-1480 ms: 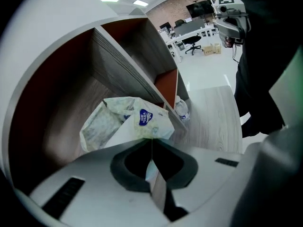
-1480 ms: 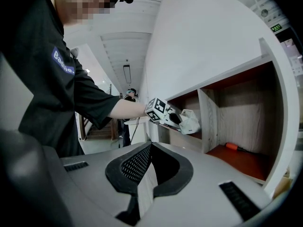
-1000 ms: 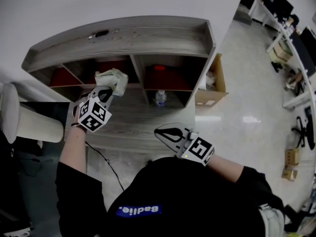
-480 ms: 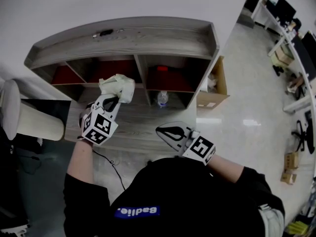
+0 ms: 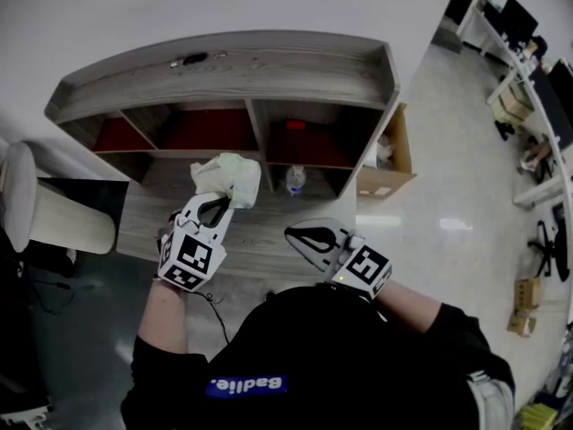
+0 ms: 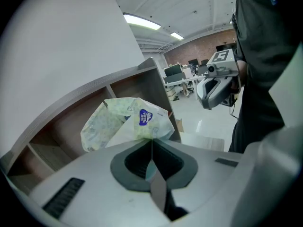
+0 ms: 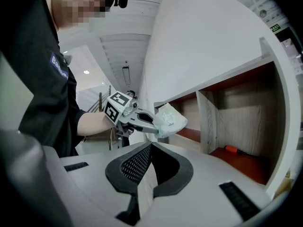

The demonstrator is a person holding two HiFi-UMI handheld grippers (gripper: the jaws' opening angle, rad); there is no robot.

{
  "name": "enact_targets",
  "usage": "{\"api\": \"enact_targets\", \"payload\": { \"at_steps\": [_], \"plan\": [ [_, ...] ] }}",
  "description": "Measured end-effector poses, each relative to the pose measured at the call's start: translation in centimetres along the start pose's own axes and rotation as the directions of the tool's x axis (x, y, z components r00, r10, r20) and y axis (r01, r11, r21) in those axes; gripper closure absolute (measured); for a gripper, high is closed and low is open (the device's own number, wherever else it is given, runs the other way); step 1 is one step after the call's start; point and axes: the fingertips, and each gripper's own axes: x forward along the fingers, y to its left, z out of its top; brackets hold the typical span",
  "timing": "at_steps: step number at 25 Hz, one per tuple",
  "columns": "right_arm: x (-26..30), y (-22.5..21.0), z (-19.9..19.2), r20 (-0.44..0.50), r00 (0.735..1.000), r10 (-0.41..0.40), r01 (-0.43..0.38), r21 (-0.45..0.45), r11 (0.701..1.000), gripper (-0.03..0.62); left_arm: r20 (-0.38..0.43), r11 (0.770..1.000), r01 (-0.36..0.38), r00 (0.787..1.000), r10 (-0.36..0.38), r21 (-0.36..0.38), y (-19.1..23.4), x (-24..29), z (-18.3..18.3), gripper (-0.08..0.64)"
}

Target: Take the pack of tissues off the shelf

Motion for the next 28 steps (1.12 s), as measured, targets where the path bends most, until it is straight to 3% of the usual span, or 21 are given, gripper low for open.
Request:
{"api": "enact_targets", "payload": {
  "at_steps": [14,21,28],
  "plan": [
    [0.2,-0.8,-0.3,0.005,0.999,-0.032,0.032,0.016,0.999,0.563,0.108,0.987,0.018,0.994,-0.001,-0.157,-4.1,-1.0,2.0,0.552],
    [0.1,-1.1,-0.4,0.005,0.999,-0.049,0.049,0.029,0.998,0.563,0.134,0.964,0.017,0.991,0.019,-0.267,-5.8,-1.6,2.4,0.552],
    [0.4,-1.4,-0.5,0.007,0.998,-0.056,0.056,0.035,0.998,0.563,0.173,0.943,0.021,0.984,0.039,-0.332,-6.3,-1.9,3.3,0.552]
  ]
}}
